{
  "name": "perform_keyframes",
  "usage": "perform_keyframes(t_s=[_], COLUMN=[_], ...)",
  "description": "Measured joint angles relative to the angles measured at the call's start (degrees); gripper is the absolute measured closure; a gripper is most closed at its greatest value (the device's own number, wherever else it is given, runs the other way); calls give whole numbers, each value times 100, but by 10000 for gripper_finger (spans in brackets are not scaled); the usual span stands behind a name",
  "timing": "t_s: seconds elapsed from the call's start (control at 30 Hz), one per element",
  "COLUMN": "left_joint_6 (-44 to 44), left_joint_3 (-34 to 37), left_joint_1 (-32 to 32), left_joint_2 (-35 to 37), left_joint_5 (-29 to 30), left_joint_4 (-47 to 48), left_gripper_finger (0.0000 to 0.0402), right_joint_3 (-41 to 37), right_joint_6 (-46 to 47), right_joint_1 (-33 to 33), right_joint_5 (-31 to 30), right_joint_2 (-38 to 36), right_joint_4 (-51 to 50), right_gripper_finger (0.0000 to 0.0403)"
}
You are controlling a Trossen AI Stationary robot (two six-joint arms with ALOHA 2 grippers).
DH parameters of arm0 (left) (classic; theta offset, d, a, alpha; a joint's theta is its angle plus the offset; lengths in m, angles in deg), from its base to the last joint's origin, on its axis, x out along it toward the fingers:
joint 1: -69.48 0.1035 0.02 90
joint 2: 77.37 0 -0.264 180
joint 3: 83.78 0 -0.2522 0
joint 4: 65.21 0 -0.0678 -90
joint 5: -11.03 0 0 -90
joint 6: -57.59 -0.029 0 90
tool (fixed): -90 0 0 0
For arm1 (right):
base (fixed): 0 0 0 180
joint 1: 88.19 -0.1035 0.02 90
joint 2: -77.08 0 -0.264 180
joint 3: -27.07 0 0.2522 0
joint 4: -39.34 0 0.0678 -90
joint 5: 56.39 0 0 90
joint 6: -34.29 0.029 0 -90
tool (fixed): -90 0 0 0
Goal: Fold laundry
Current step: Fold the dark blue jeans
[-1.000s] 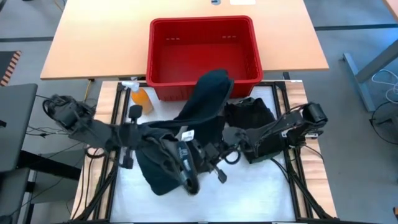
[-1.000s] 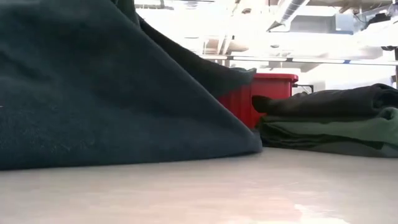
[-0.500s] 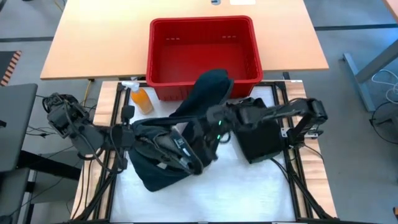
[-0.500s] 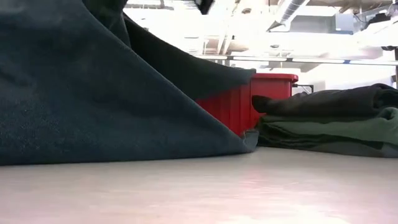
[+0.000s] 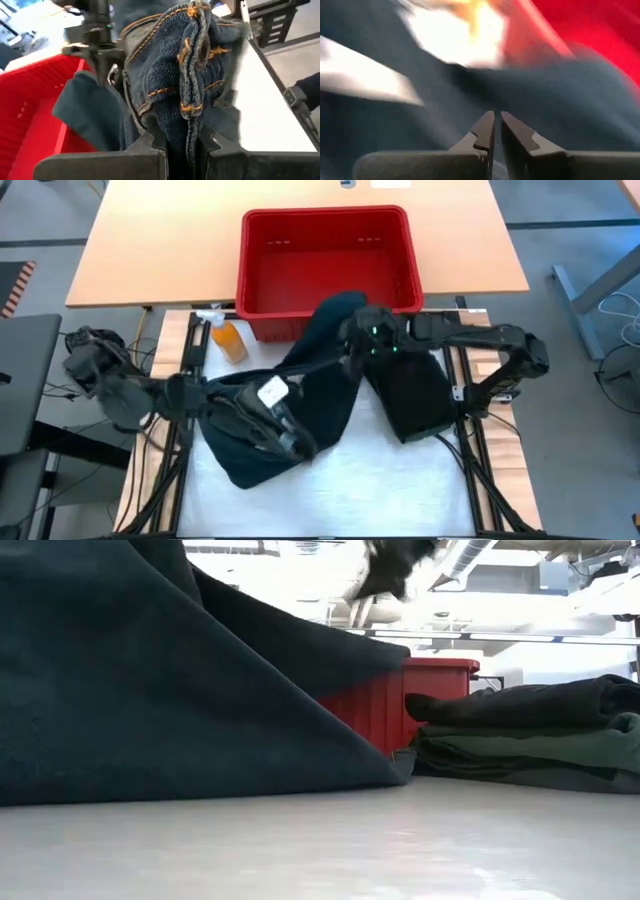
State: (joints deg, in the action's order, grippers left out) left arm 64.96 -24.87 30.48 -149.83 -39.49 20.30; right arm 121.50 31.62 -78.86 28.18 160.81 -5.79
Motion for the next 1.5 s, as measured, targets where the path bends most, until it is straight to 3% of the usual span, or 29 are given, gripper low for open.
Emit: perform_keyframes(t_s=[0.07,0.23,0.43,0.6,0.8,0.87,1.03,1.17,1.37,1.5], left_joint_6=[-4,-202,-327,-493,-1186,-1563,-2626,-3159,-3527,-3414], left_joint_3=[7,26,35,35,41,46,46,46,46,46], left_joint_1=[-45,-162,-203,-204,-204,-204,-221,-223,-219,-181], left_joint_2=[-33,-27,-61,-49,-51,-42,68,161,209,207], left_joint_5=[-43,-265,-274,-168,-172,-171,-302,-265,575,1520], left_joint_4=[-14,-285,-347,-463,-1086,-1510,-2846,-3686,-4925,-5017], left_gripper_finger=[388,388,388,388,388,388,388,388,388,388], right_joint_3=[-150,-781,-1163,-1167,-939,-778,-323,-135,-131,-259], right_joint_6=[198,552,591,615,382,88,-217,-239,-320,-216], right_joint_1=[269,774,677,118,-1038,-1438,-1850,-1657,-1077,-848], right_joint_5=[-600,-513,-411,962,3727,3995,3112,1802,1049,636], right_joint_2=[-30,225,728,1390,1964,2015,1974,1457,81,-893], right_joint_4=[-352,-48,316,450,1033,1059,336,-327,-619,-118], right_gripper_finger=[344,343,342,344,344,345,345,353,378,383])
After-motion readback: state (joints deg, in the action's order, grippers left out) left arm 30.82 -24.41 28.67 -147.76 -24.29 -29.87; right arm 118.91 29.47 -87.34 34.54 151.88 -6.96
